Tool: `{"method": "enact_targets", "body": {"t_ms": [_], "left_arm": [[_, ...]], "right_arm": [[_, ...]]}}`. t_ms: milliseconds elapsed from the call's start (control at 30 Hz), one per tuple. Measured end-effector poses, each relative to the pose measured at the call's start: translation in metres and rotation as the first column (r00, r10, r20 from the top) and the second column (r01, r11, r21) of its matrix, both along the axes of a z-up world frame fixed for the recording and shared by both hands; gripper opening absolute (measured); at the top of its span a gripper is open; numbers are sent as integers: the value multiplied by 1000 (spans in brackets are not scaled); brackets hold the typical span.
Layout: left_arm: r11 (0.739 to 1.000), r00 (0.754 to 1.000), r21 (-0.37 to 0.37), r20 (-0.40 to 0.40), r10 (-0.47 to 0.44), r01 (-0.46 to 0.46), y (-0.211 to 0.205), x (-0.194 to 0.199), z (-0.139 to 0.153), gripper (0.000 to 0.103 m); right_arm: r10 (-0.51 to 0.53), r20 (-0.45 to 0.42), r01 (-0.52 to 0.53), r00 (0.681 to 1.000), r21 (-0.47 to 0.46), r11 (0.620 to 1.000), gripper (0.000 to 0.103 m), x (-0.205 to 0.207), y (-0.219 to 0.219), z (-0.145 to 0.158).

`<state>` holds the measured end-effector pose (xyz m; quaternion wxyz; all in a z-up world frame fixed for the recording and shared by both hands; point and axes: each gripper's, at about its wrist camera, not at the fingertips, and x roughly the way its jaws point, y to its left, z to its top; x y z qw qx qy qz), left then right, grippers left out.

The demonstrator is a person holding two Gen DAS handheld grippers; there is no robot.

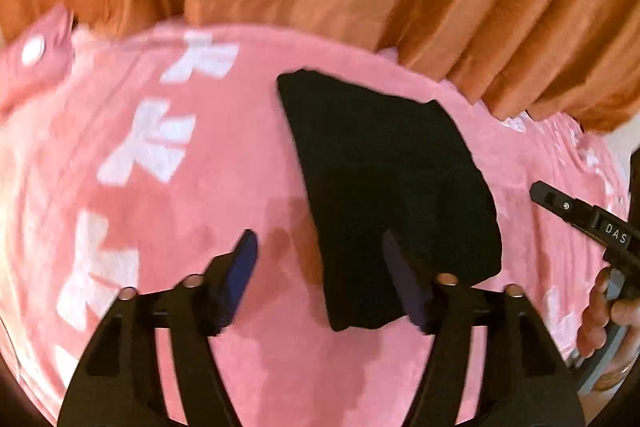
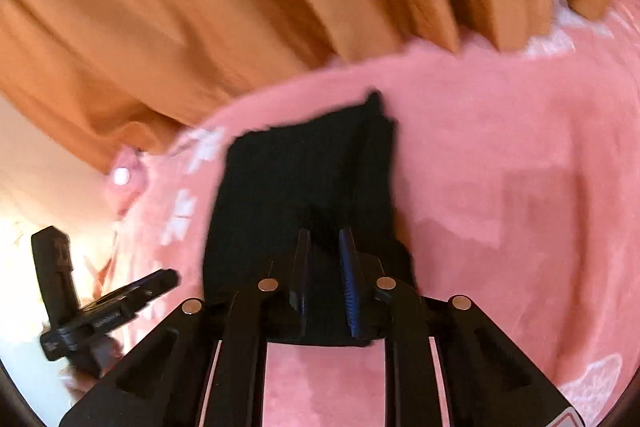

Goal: Fold small clothes

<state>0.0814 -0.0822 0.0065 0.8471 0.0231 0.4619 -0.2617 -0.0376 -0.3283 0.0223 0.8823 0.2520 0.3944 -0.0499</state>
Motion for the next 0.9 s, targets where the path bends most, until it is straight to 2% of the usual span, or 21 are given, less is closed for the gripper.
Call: {"method": "enact_targets", "body": {"t_ms": [67, 100, 133, 200, 267, 300, 367, 400, 433, 467, 567, 600, 633, 667, 700, 733, 767, 800, 833, 867, 900], "left_arm": [[1000, 999, -5, -31, -29, 29, -18, 6, -4, 73], [999, 996, -26, -81, -44, 42, -24, 8, -13, 80], [998, 990, -46, -132, -49, 43, -28, 10, -24, 82], [996, 972, -86, -230, -47, 28, -37, 14, -45, 82], [995, 958, -105, -283, -32, 2, -42, 16, -63, 78], [994, 953, -107, -301, -30, -3, -42, 17, -71, 66], [997, 963, -74, -266, -36, 17, -45, 18, -69, 35], [995, 962, -91, -266, -62, 39, -47, 20, -66, 22], [993, 961, -116, -271, -59, 29, -43, 21, -59, 17], [989, 960, -144, -272, -60, 21, -38, 19, -52, 16], [984, 976, -175, -208, -61, 25, -22, 15, -22, 16], [984, 978, -174, -201, -61, 26, -15, 16, -19, 17], [987, 976, -159, -209, -58, 25, -14, 16, -24, 19], [992, 972, -122, -230, -50, 23, -16, 17, -35, 19], [999, 962, -45, -273, -32, 20, -19, 16, -56, 21], [1000, 961, -17, -277, -17, 13, -19, 13, -66, 24], [1000, 965, -14, -261, -13, 9, -18, 10, -66, 27], [1000, 973, -9, -228, -22, 20, -18, 5, -59, 27], [1000, 979, -2, -201, -30, 30, -18, 1, -52, 27], [1000, 990, 2, -141, -27, 27, -15, -5, -39, 26], [1000, 995, 10, -96, -22, 23, -13, -10, -32, 31]], "right_arm": [[39, -37, -42, 999, -85, 996, 17, 6, 14, -3], [44, -65, -51, 997, -99, 994, 17, 11, 18, -10], [41, -93, -50, 995, -98, 994, 18, 17, 16, -15], [29, -180, -41, 983, -65, 997, 27, 24, 10, -38], [26, -210, -30, 977, -14, 999, 47, 28, 5, -53], [36, -216, -35, 976, 13, 999, 50, 27, 5, -60], [62, -234, -51, 970, 49, 997, 47, 31, 7, -74], [73, -235, -66, 969, 37, 997, 42, 32, 11, -77], [94, -226, -92, 970, 21, 996, 21, 33, 16, -76], [111, -208, -108, 972, 23, 994, 14, 33, 21, -68], [139, -63, -135, 988, 54, 989, 13, 20, 35, -25], [143, -41, -141, 989, 48, 989, 13, 16, 37, -18], [146, -46, -144, 988, 44, 989, 13, 14, 39, -19], [145, -108, -140, 984, 47, 989, 13, 15, 40, -34], [139, -184, -133, 973, 48, 990, 14, 18, 39, -51], [130, -259, -122, 957, 45, 992, 16, 20, 39, -70], [126, -297, -114, 947, 56, 992, 15, 19, 38, -85], [118, -268, -109, 956, 51, 993, 16, 15, 38, -81], [113, -278, -113, 954, 16, 993, 16, 13, 41, -73], [94, -259, -105, 961, -30, 994, 18, 8, 43, -62], [55, -212, -84, 976, -129, 988, 19, -3, 48, -44]]}}
